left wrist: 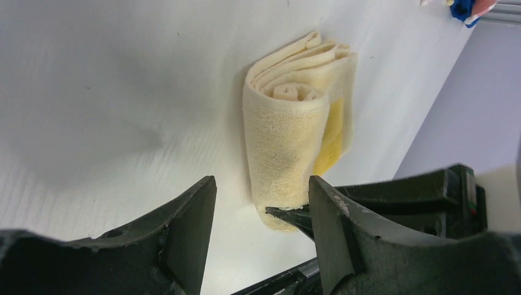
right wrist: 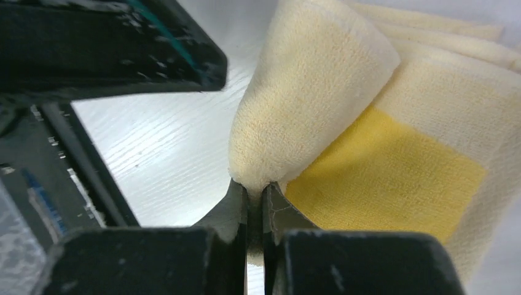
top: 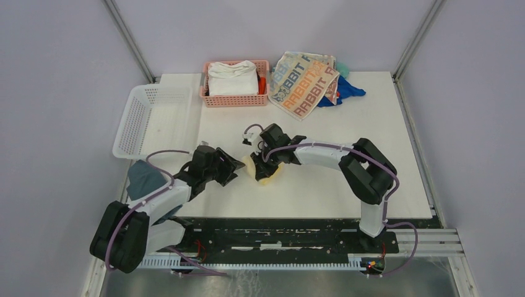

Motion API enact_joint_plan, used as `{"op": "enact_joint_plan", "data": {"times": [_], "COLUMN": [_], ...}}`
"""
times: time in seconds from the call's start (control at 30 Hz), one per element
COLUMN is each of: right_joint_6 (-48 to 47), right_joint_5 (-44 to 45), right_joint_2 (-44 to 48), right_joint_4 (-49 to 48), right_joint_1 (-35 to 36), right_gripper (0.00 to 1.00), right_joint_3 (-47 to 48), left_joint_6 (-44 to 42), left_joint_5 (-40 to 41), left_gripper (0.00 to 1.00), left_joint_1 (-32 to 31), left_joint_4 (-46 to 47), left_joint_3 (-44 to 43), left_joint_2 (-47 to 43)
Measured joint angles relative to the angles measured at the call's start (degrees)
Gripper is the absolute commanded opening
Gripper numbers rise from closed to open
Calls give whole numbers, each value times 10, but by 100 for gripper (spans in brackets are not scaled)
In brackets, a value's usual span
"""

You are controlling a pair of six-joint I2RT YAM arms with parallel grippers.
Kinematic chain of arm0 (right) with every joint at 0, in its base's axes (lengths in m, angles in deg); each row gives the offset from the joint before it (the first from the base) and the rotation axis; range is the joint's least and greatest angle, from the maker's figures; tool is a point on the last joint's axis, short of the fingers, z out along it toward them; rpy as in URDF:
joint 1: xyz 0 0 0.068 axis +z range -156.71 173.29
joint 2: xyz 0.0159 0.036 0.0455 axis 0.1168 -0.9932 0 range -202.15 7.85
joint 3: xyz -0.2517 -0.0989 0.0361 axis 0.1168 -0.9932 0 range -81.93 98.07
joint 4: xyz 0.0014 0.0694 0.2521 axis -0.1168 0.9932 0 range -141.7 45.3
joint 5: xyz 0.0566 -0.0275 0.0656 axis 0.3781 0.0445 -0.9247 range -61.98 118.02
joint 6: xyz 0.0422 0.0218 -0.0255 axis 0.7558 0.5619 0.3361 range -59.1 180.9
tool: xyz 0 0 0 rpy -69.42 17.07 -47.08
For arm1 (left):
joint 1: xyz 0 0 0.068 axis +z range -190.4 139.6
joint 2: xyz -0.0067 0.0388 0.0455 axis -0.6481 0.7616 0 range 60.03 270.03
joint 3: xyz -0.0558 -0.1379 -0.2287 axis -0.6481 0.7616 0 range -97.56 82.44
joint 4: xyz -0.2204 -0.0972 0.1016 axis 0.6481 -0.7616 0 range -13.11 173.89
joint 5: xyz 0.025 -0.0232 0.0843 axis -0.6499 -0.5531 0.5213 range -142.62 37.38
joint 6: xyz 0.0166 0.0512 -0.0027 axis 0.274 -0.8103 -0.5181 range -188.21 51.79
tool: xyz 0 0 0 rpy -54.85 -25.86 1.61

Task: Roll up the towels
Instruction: Roll the towel at the center of the board.

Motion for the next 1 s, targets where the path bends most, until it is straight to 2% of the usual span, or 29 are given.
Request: {"op": "enact_joint_plan", "data": {"times": [0.23,0.43,0.63,0.83,1.0], "right_joint_6": [79,154,196,188,176], "right_joint_5": [-208,-321,-359,-358,-344], "right_joint_2": [-43,-92,-107,-107,-98], "right_joint_4": [-96,-175,-211,-203,-184], "right_joint_1": [-68,-97,-119,-123,-125], "right_gripper": [2,2,3,4,6], "right_joint_3": [-37,-46,-64,-66,-66], "left_joint_6": [0,1,2,2,2], "left_joint_5": [-7,-34,-50,-65,-71], "left_gripper": [65,65,63,61,41], "left_joint_1": [2,2,2,2,-1], "left_joint_4": [5,48,79,109,112], "left_joint_3": [16,16,-6,-48,-74], "left_joint_2": [-20,37,108,176,214]}}
